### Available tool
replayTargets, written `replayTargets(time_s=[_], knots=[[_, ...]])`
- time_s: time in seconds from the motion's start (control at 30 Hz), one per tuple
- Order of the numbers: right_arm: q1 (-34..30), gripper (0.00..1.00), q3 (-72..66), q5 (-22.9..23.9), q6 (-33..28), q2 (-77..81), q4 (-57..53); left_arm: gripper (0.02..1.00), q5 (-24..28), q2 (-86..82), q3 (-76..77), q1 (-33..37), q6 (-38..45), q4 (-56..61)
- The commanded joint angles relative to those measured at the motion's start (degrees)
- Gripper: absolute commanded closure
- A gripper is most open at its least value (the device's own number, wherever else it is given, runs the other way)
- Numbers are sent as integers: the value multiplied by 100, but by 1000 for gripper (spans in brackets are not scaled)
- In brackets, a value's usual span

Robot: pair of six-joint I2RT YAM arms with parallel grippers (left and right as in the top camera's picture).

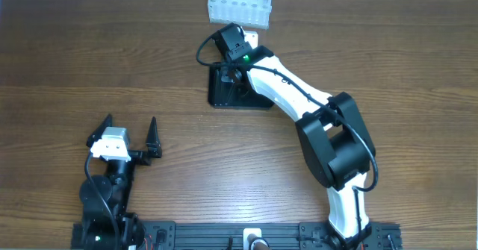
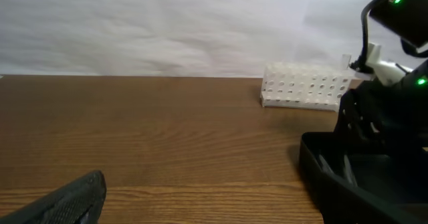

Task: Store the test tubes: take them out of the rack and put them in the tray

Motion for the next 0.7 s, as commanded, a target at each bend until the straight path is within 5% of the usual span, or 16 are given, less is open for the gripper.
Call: replayTargets(time_s=[0.03,0.3,0.7], knots=[[11,211,-7,118,-588,-955,55,18,76,-46,-28,31,63,-15],[-256,84,-7,1137,-1773,-1641,1370,18,76,-46,-28,31,63,-15],[-1014,9,-7,1141,-2385,-173,3735,18,76,-46,-28,31,63,-15]])
